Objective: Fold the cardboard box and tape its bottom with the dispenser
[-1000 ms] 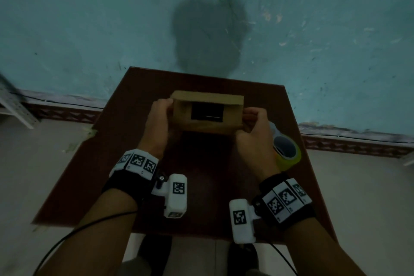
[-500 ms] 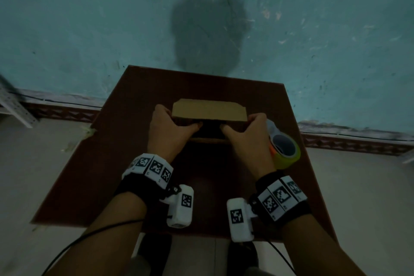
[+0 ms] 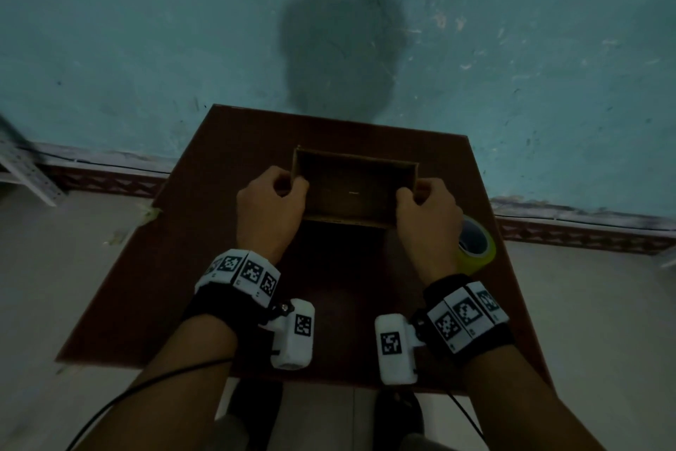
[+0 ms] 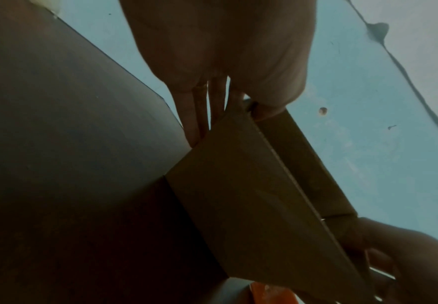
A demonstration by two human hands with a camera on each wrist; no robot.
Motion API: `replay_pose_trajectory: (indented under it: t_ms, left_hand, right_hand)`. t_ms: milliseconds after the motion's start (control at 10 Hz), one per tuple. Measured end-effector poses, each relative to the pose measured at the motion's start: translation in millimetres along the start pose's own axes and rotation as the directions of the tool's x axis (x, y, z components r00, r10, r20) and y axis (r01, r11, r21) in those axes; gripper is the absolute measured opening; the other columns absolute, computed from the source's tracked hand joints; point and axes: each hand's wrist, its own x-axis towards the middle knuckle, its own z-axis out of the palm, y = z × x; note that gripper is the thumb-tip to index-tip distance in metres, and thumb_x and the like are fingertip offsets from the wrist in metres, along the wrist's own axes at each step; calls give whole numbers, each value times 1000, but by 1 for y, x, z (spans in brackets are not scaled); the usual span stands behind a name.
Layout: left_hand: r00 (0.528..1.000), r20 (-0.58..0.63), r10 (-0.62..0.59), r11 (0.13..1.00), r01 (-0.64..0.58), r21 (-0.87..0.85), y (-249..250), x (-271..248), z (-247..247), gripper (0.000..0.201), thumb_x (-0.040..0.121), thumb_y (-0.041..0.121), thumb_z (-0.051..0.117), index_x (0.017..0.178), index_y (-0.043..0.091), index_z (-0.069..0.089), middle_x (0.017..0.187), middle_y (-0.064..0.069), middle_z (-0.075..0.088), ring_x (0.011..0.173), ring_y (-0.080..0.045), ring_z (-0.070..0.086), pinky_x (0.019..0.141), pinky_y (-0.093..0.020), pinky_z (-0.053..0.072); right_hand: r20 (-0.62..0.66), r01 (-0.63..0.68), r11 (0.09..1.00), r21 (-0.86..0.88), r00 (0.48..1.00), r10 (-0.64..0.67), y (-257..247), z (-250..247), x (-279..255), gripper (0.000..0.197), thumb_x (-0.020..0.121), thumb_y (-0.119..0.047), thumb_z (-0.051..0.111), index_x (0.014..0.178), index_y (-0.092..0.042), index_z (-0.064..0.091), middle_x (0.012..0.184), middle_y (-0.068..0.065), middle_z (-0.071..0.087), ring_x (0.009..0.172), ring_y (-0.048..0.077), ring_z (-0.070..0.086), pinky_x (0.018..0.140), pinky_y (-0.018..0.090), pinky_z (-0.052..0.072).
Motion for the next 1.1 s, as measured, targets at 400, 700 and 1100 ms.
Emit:
replay_pose_trajectory:
  t_ms: [400,700,1100]
  left_hand:
    - [983,69,-172,975,180,-130,-1,8,-3,41,101,60,55,111,28,78,102,3,74,98,-17,71,80,-35,56]
    - [971,124,-205,963,223,-153,0,7,-1,34,103,53,51,95,29,74,99,-1,72,99,-22,70,84,-41,56]
    - [961,13,-275,903,262,-340,0,28,-8,47,89,81,48,95,40,71,112,8,72,112,-15,65,109,-45,44]
  right_hand:
    - [92,-96,992,85,992,89,3,8,7,56,105,-64,52,128,-18,74,114,5,74,104,20,71,77,31,54]
    - [141,-111,991,78,985,99,5,5,8,46,108,-54,54,132,-19,73,110,-2,74,103,16,72,86,36,62]
    - [68,-49,971,235,997,34,-3,-17,12,62,106,-66,48,98,-10,74,104,21,75,102,39,72,93,58,60]
